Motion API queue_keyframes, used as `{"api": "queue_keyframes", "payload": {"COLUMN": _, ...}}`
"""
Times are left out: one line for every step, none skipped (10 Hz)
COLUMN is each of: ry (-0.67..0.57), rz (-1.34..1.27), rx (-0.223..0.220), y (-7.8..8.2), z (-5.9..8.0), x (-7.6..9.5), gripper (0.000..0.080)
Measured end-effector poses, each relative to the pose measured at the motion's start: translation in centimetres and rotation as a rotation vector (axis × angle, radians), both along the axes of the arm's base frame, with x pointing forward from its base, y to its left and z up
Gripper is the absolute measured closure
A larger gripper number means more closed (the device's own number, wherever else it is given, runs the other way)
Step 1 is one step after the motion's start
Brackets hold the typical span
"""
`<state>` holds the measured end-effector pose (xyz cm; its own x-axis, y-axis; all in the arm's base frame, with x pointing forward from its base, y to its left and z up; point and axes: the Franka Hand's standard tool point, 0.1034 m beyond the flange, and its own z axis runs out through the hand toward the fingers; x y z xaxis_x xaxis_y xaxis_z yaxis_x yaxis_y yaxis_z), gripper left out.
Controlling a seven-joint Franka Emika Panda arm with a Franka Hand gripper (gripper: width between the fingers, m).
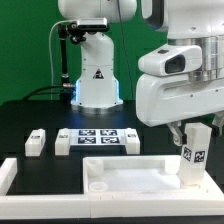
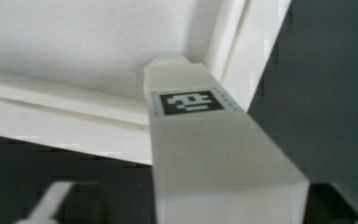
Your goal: Assemble desk
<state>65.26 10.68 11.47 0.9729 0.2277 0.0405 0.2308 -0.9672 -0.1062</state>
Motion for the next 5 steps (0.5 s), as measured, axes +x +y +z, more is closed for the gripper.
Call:
{"api": "queue_keyframes", "payload": {"ry": 0.012, "rz": -0.099, "rx": 0.0, "y": -0.15, "z": -0.04, "x": -0.01, "gripper": 0.0401}}
{"api": "queue_keyframes", "payload": {"ry": 0.018, "rz": -0.155, "rx": 0.0, "y": -0.31, "z": -0.06, "x": 0.0, "gripper": 0.0505}}
{"api": "queue_keyframes", "payload": {"ry": 0.022, "rz": -0.194, "rx": 0.001, "y": -0.35, "z": -0.06, "x": 0.01, "gripper": 0.0505}}
{"api": "queue_keyframes", "payload": {"ry": 0.023, "rz": -0.28, "rx": 0.004, "y": -0.51, "z": -0.16, "x": 0.09, "gripper": 0.0505}}
{"api": "queue_keyframes", "payload": {"ry": 0.008, "rz": -0.388, "rx": 0.014, "y": -0.76, "z": -0.17, "x": 0.24, "gripper": 0.0505}}
